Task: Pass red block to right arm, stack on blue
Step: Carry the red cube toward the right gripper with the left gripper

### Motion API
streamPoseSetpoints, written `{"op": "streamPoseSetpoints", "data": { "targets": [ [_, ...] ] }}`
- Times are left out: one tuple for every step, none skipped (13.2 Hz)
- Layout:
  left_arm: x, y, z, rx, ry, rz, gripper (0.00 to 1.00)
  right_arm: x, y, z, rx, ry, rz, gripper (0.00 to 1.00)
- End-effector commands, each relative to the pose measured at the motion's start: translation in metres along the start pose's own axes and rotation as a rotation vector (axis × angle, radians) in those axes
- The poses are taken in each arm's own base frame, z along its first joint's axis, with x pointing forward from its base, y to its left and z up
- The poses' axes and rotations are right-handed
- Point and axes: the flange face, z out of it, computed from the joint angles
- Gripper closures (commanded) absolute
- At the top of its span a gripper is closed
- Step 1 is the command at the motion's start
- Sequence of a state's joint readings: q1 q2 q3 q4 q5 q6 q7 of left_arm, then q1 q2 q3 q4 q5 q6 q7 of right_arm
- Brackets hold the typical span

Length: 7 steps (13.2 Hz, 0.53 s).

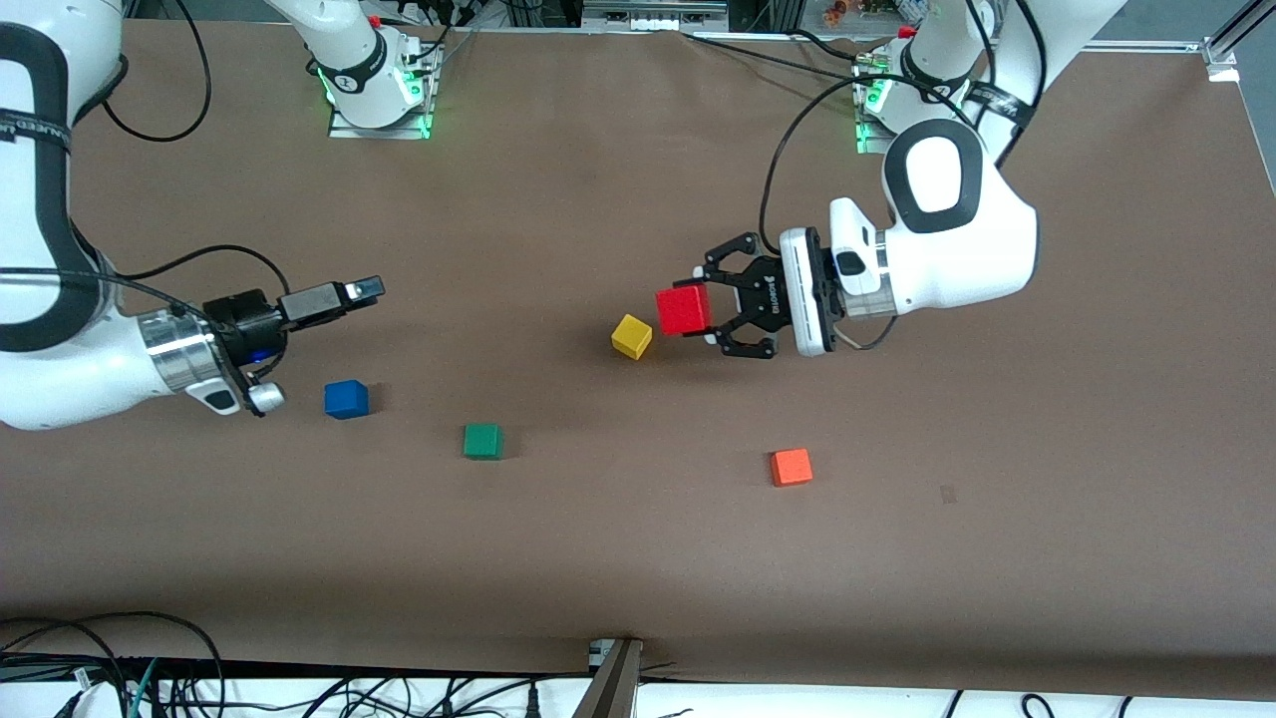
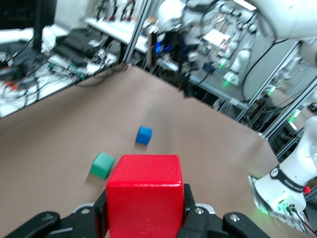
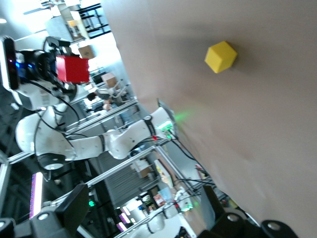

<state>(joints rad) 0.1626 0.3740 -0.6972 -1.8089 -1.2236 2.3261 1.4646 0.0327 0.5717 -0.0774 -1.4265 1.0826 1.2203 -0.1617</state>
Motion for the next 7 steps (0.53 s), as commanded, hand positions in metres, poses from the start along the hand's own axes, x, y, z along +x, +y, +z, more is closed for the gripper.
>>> {"op": "streamPoseSetpoints", "data": {
  "targets": [
    [0.007,0.003,0.041,0.017,0.096,0.032,1.00,0.017,0.013,0.012,0.119,0.002,0.018,0.00],
    [0.010,0.007,0.061,0.026,0.114,0.045,1.00,0.025,0.018,0.020,0.161,-0.002,0.023,0.00],
    [0.015,0.012,0.079,0.045,0.133,0.044,1.00,0.032,0.019,0.027,0.198,0.008,0.023,0.00],
    [0.016,0.012,0.092,0.065,0.150,0.025,1.00,0.037,0.017,0.034,0.223,0.020,0.024,0.00],
    [0.020,0.015,0.107,0.063,0.163,0.019,1.00,0.042,0.017,0.047,0.248,0.030,0.028,0.00],
    [0.021,0.014,0.115,0.073,0.170,0.014,1.00,0.047,0.020,0.059,0.273,0.039,0.037,0.00],
    [0.027,0.015,0.121,0.095,0.180,0.018,1.00,0.052,0.019,0.069,0.305,0.052,0.041,0.00]
  ]
}}
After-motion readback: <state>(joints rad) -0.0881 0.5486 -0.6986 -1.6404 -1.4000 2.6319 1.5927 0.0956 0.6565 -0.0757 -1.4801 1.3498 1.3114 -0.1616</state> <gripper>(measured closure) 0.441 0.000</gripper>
